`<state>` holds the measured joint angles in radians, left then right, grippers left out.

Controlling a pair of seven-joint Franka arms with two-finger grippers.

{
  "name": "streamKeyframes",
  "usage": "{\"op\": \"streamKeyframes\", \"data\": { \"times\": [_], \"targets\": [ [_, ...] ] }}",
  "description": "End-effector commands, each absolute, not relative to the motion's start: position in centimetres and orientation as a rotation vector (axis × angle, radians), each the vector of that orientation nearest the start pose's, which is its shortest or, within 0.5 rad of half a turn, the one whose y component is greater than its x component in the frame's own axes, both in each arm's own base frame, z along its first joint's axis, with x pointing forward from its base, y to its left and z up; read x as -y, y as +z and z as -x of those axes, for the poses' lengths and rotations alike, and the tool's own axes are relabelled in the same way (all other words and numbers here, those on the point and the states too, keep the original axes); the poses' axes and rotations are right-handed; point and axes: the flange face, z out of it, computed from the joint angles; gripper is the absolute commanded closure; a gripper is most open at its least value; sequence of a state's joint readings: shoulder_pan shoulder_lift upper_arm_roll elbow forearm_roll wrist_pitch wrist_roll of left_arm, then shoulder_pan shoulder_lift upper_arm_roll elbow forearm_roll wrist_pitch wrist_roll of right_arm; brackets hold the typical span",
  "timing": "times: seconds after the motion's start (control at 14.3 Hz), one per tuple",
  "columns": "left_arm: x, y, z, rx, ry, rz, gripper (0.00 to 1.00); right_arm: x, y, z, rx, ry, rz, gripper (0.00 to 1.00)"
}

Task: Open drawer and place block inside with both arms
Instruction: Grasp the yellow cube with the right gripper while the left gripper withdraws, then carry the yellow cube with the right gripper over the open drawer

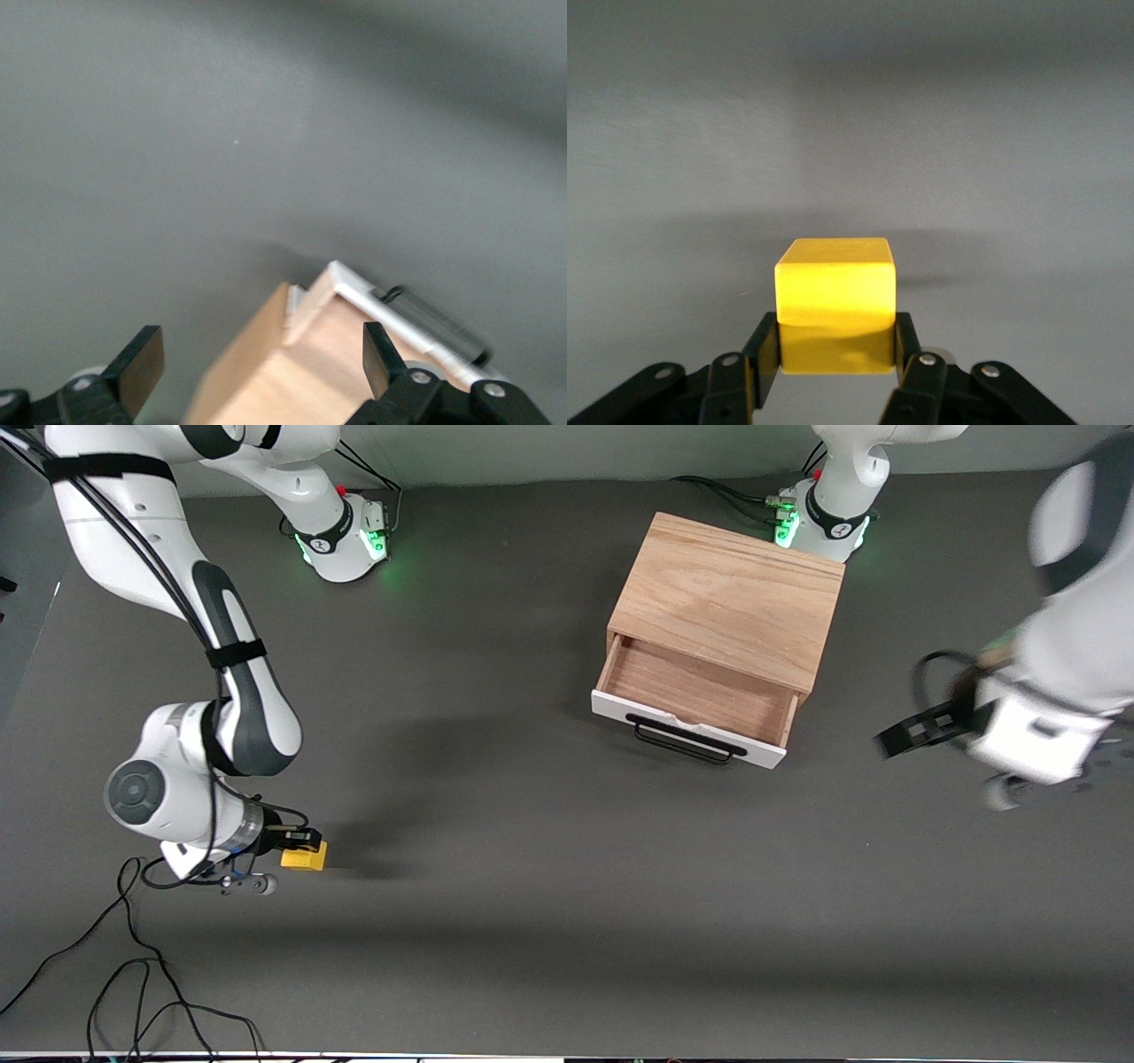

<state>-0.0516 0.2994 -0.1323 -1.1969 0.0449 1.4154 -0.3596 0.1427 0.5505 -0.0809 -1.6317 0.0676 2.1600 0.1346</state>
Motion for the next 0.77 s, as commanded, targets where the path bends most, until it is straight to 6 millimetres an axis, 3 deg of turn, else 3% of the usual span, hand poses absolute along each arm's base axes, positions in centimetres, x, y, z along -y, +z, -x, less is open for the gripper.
{"op": "streamKeyframes", "data": {
  "times": [0.0,0.21,0.28,0.42,0.56,0.7],
  "targets": [
    [6.0,61.9,-61.4,-0.146,0.104,3.115,0.00,-10.8,38.9,-69.5,-0.272,0.107,3.076,0.79],
    [0.5,63.7,-62.0,-0.502,-0.036,3.093,0.00,-18.3,46.9,-68.2,-0.420,0.169,3.003,0.79],
    [-0.2,63.9,-62.1,-0.616,-0.047,3.063,0.00,-21.1,48.9,-67.2,-0.448,0.192,2.981,0.79],
    [-0.6,64.0,-62.1,-0.643,-0.066,3.077,0.00,-27.6,52.1,-64.5,-0.515,0.212,2.930,0.79],
    [-1.1,64.4,-62.1,-0.622,-0.096,3.132,0.00,-33.0,53.9,-62.2,-0.586,0.193,2.894,0.79],
    [-0.7,64.7,-61.7,-0.479,-0.069,3.157,0.00,-38.5,55.2,-59.6,-0.581,0.162,2.870,0.79]
  ]
}}
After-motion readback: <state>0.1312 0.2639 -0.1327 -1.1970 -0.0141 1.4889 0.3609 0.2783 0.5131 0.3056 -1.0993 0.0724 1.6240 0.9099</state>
